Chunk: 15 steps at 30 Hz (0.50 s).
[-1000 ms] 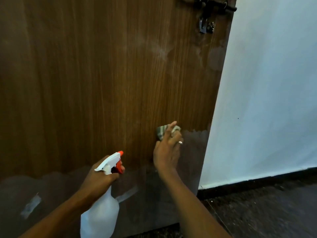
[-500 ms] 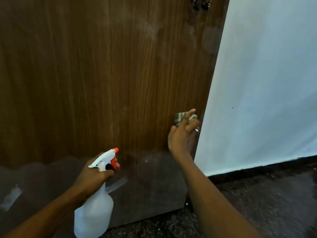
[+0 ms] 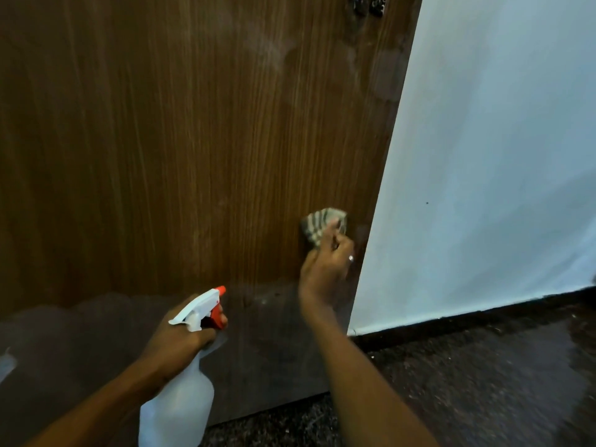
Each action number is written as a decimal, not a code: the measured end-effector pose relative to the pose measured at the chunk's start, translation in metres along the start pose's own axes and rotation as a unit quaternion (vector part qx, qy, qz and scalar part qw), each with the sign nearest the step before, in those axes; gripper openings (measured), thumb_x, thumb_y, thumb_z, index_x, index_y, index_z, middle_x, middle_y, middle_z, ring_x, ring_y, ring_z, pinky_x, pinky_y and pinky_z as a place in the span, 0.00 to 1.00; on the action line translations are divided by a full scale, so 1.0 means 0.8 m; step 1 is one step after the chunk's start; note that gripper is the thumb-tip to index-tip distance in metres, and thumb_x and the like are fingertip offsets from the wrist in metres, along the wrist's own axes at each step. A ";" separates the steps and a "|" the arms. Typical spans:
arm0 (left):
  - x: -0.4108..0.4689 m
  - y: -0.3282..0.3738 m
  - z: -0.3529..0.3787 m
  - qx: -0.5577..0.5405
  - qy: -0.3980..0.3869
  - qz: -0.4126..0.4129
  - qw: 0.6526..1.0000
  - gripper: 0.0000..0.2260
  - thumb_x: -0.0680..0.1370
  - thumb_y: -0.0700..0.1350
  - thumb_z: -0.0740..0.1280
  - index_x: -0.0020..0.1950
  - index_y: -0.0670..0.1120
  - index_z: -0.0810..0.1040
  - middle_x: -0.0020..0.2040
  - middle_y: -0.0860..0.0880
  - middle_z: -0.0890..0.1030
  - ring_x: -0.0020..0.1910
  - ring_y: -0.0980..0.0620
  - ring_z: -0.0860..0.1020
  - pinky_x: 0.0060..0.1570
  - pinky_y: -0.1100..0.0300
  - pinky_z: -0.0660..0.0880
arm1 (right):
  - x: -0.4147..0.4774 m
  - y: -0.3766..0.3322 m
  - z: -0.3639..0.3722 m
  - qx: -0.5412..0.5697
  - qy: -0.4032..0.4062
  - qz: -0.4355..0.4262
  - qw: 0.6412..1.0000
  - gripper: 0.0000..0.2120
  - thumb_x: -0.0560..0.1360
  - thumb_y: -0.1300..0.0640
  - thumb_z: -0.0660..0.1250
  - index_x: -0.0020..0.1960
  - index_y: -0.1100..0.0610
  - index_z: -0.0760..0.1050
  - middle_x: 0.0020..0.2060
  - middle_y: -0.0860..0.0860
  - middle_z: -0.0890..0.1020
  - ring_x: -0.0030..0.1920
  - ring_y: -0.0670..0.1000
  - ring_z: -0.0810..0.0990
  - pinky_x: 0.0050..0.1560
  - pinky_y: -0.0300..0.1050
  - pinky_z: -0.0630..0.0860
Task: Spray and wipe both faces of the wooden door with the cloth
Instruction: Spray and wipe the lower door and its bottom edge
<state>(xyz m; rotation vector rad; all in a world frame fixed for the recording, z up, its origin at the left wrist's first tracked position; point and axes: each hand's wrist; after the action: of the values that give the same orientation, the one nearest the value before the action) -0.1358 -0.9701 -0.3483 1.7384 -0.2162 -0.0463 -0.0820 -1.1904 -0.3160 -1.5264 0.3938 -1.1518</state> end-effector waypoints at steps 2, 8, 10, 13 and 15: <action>-0.001 0.001 0.003 -0.008 0.004 0.034 0.999 0.16 0.74 0.30 0.66 0.52 0.50 0.72 0.44 0.52 0.77 0.46 0.53 0.76 0.41 0.64 0.71 | -0.020 0.033 -0.010 0.042 0.017 0.069 0.997 0.13 0.81 0.41 0.58 0.55 0.48 0.74 0.48 0.45 0.81 0.46 0.42 0.80 0.36 0.28 0.73; -0.019 -0.030 0.018 0.065 -0.017 0.094 0.993 0.19 0.66 0.34 0.69 0.47 0.57 0.76 0.38 0.61 0.83 0.42 0.60 0.80 0.43 0.73 0.73 | 0.029 0.072 -0.056 0.006 0.083 0.147 0.986 0.23 0.80 0.35 0.54 0.57 0.55 0.71 0.46 0.50 0.79 0.44 0.51 0.78 0.44 0.44 0.72; -0.026 -0.043 0.037 0.093 -0.017 0.071 0.993 0.15 0.60 0.42 0.68 0.42 0.59 0.79 0.38 0.58 0.82 0.41 0.61 0.80 0.44 0.67 0.73 | 0.033 0.077 -0.058 -0.035 0.054 0.116 0.991 0.20 0.81 0.40 0.57 0.63 0.55 0.70 0.51 0.52 0.79 0.49 0.52 0.79 0.52 0.46 0.76; -0.033 -0.054 0.074 0.097 -0.012 0.041 0.994 0.09 0.68 0.38 0.72 0.34 0.50 0.76 0.32 0.67 0.76 0.35 0.68 0.75 0.40 0.77 0.68 | 0.024 0.113 -0.073 -0.121 0.020 0.031 0.992 0.24 0.80 0.58 0.65 0.75 0.57 0.66 0.59 0.56 0.74 0.56 0.53 0.76 0.62 0.44 0.73; -0.032 -0.057 0.090 0.098 -0.003 0.025 0.995 0.12 0.72 0.35 0.71 0.43 0.51 0.73 0.45 0.62 0.74 0.39 0.64 0.72 0.50 0.76 0.70 | 0.006 0.136 -0.077 -0.119 0.003 0.045 0.992 0.24 0.79 0.62 0.66 0.74 0.60 0.67 0.57 0.57 0.73 0.56 0.55 0.75 0.56 0.33 0.67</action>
<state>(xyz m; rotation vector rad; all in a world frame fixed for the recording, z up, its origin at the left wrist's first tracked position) -0.1667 -1.0287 -0.4082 1.9267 -0.2758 0.0050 -0.0944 -1.2630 -0.4173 -1.6930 0.6157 -1.0689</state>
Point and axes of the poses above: each hand's wrist, its own x-axis towards the middle knuckle, its own z-axis out of the palm, y = z × x
